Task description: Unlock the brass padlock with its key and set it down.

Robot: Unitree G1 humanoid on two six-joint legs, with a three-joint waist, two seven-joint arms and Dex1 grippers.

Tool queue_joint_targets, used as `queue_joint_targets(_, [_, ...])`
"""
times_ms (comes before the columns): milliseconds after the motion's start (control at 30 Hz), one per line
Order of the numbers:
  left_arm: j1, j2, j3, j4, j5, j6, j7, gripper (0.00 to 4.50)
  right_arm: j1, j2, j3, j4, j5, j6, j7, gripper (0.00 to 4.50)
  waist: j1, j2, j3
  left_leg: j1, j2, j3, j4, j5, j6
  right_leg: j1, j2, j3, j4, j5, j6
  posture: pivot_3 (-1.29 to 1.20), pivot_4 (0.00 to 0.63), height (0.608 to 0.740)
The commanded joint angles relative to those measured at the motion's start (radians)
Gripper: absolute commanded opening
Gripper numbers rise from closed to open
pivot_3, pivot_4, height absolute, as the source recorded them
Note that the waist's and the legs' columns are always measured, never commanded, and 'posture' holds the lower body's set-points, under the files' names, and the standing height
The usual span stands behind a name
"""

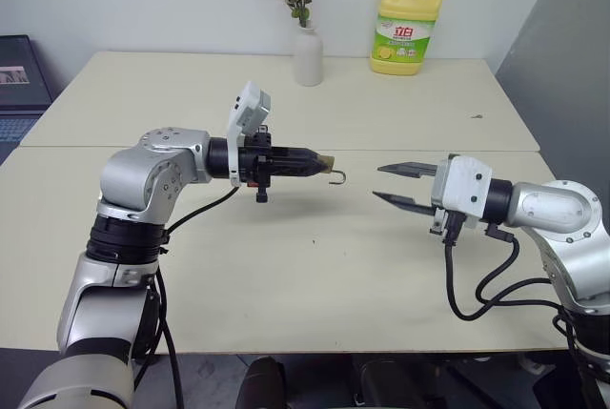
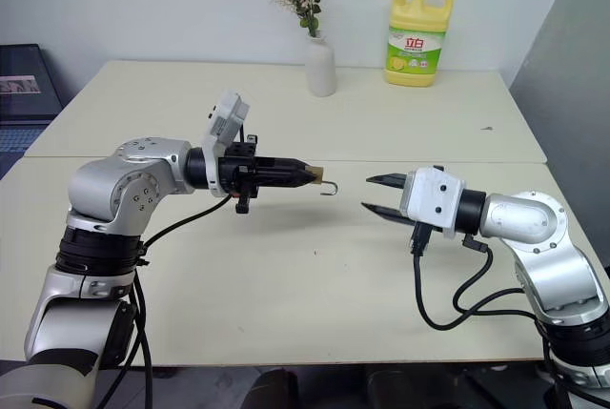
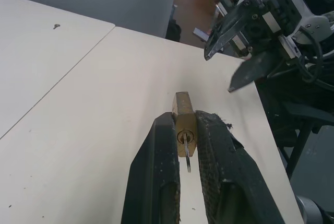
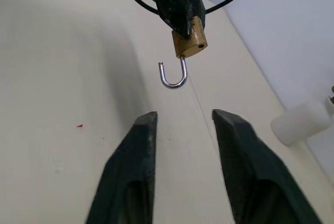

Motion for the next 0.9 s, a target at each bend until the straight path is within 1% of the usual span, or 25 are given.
queue_joint_targets(33, [0.012,-0.002,0.012,-0.034,-0.006,-0.001,0.01,0.16,-0.001,-0.008,-0.013,-0.041,0.005,0.005,-0.015,3.26,-0.001,0.0,0.0,0.0,0.0,0.0,0.0,0.0,0.0,0.0,0.0,0.0,0.0,0.0,0.0,0.0,0.15,0.74])
queue_joint_targets(100, [0.03,-0.005,0.014,-0.051,-0.016,0.018,0.024,0.16,0.0,-0.007,-0.009,-0.046,0.006,0.008,-0.014,3.98,0.0,0.0,0.0,0.0,0.0,0.0,0.0,0.0,0.0,0.0,0.0,0.0,0.0,0.0,0.0,0.0,0.15,0.74])
queue_joint_targets(167, [0.06,-0.005,0.015,-0.076,-0.026,0.047,0.044,0.16,0.006,-0.01,-0.001,-0.056,0.015,0.019,-0.004,4.5,0.0,0.0,0.0,0.0,0.0,0.0,0.0,0.0,0.0,0.0,0.0,0.0,0.0,0.0,0.0,0.0,0.15,0.74])
queue_joint_targets(233, [0.09,-0.006,0.018,-0.1,-0.039,0.081,0.065,0.16,0.015,-0.017,0.006,-0.068,0.028,0.039,0.009,4.5,0.0,0.0,0.0,0.0,0.0,0.0,0.0,0.0,0.0,0.0,0.0,0.0,-0.001,0.0,0.0,0.0,0.15,0.74])
queue_joint_targets(333, [0.167,-0.011,-0.003,-0.134,-0.009,0.102,0.124,0.16,0.053,-0.056,0.029,-0.105,0.066,0.11,0.053,4.5,0.001,0.0,0.0,-0.001,0.0,0.0,0.0,0.0,0.0,0.0,0.0,0.0,-0.001,0.0,0.0,0.0,0.15,0.74])
queue_joint_targets(467, [0.246,-0.03,-0.012,-0.15,0.008,0.114,0.195,0.16,0.087,-0.077,0.059,-0.132,0.074,0.139,0.061,4.5,0.001,0.0,0.0,0.0,0.0,-0.001,0.0,0.0,0.0,0.0,0.0,0.0,0.0,0.0,0.0,0.0,0.15,0.74])
queue_joint_targets(700, [0.325,-0.054,-0.04,-0.12,0.048,0.09,0.253,0.16,0.094,-0.075,0.108,-0.132,0.051,0.137,0.055,4.5,0.0,0.0,0.0,0.0,0.0,-0.001,0.0,0.0,0.0,0.0,0.0,0.0,0.0,0.0,0.001,0.0,0.15,0.74])
queue_joint_targets(900, [0.339,-0.07,-0.052,-0.074,0.082,0.058,0.26,0.16,0.086,-0.071,0.131,-0.115,0.036,0.123,0.061,4.5,0.003,0.0,0.0,0.0,0.0,-0.001,0.0,0.0,0.0,0.0,0.0,0.0,0.0,0.0,0.001,0.0,0.15,0.74])
